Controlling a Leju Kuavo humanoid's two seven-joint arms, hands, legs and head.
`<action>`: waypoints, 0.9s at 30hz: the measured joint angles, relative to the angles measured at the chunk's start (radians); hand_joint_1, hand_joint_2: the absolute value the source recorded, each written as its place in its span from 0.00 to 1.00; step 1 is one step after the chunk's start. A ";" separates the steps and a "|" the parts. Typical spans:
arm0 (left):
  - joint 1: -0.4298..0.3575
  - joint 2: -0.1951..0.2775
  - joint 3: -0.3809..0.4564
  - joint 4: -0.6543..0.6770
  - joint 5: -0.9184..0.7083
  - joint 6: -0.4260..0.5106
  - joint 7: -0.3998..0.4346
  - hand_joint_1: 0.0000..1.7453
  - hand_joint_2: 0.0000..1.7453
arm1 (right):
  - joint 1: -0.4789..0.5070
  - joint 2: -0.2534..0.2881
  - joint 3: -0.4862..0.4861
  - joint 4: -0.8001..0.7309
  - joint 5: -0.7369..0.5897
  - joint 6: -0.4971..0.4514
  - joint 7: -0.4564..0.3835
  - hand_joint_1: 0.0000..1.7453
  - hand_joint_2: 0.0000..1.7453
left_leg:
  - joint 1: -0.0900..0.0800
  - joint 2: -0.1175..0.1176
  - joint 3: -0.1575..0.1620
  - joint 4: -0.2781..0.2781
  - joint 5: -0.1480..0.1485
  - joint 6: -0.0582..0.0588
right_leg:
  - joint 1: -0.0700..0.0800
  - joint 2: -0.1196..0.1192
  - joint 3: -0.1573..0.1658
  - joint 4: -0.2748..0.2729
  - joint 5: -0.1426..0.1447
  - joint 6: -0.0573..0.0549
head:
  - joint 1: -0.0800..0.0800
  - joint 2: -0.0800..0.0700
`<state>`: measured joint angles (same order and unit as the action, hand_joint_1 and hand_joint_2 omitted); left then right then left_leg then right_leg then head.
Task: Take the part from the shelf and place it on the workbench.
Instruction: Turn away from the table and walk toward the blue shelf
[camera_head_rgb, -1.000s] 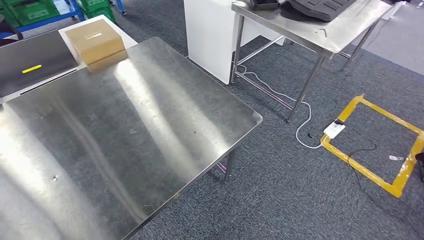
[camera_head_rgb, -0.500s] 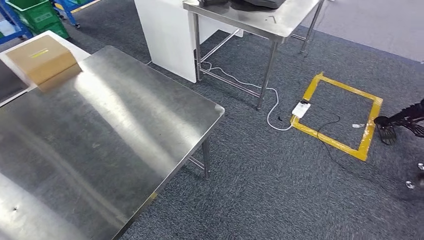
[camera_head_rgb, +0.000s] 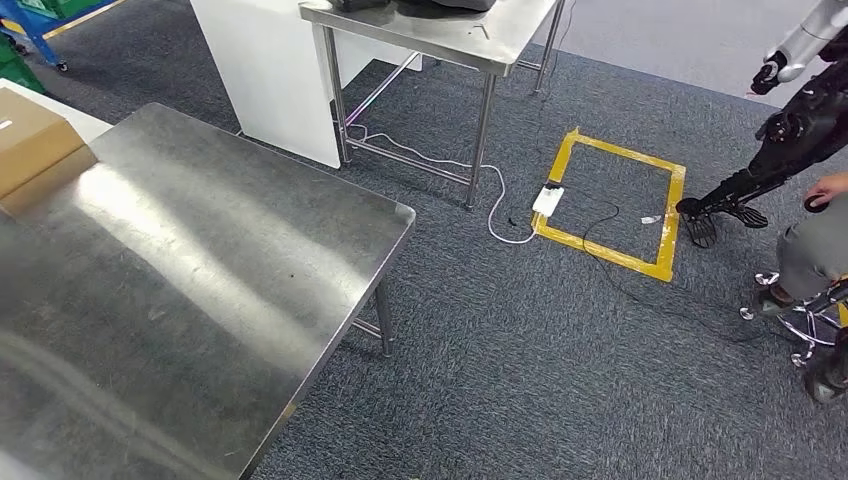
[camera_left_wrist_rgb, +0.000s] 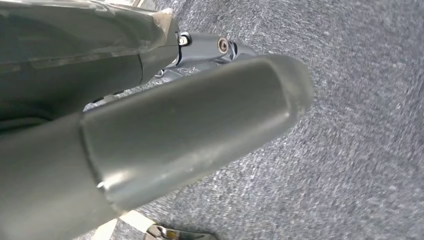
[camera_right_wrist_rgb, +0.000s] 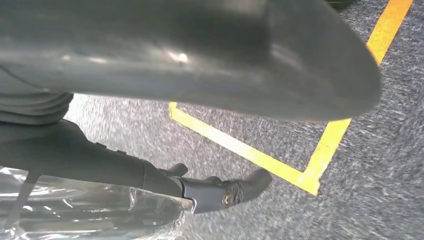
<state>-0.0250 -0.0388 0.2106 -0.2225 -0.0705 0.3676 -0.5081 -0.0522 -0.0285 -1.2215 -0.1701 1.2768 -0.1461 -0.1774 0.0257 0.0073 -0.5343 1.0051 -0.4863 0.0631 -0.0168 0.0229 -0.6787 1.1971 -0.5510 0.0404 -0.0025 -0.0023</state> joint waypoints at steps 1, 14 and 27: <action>0.002 0.000 0.000 0.000 0.000 0.000 0.000 0.00 0.00 | -0.001 0.000 0.000 0.000 0.000 0.000 0.000 0.00 0.00 | -0.001 0.014 -0.004 0.000 0.001 -0.001 | -0.002 -0.005 -0.025 0.058 -0.022 0.003 | 0.001 0.000; -0.023 0.027 -0.002 -0.001 0.001 -0.001 0.000 0.00 0.00 | -0.004 -0.003 0.000 0.001 0.000 0.001 0.000 0.00 0.00 | 0.013 0.036 -0.024 0.125 -0.109 -0.074 | -0.026 -0.040 0.121 -0.175 0.075 -0.014 | -0.017 0.000; -0.021 0.026 -0.003 0.001 0.008 0.001 -0.001 0.00 0.00 | 0.004 -0.003 0.000 0.001 0.004 0.001 0.003 0.00 0.00 | -0.006 -0.054 -0.007 0.021 -0.009 -0.027 | -0.004 0.088 0.088 -0.166 0.085 0.008 | -0.017 0.000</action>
<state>-0.0456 -0.0124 0.2079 -0.2213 -0.0626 0.3685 -0.5092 -0.0485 -0.0312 -1.2210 -0.1687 1.2807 -0.1451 -0.1747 0.0197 -0.0465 -0.5413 1.0265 -0.4951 0.0361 -0.0206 0.1105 -0.5907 1.0308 -0.4663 0.0485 -0.0195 -0.0023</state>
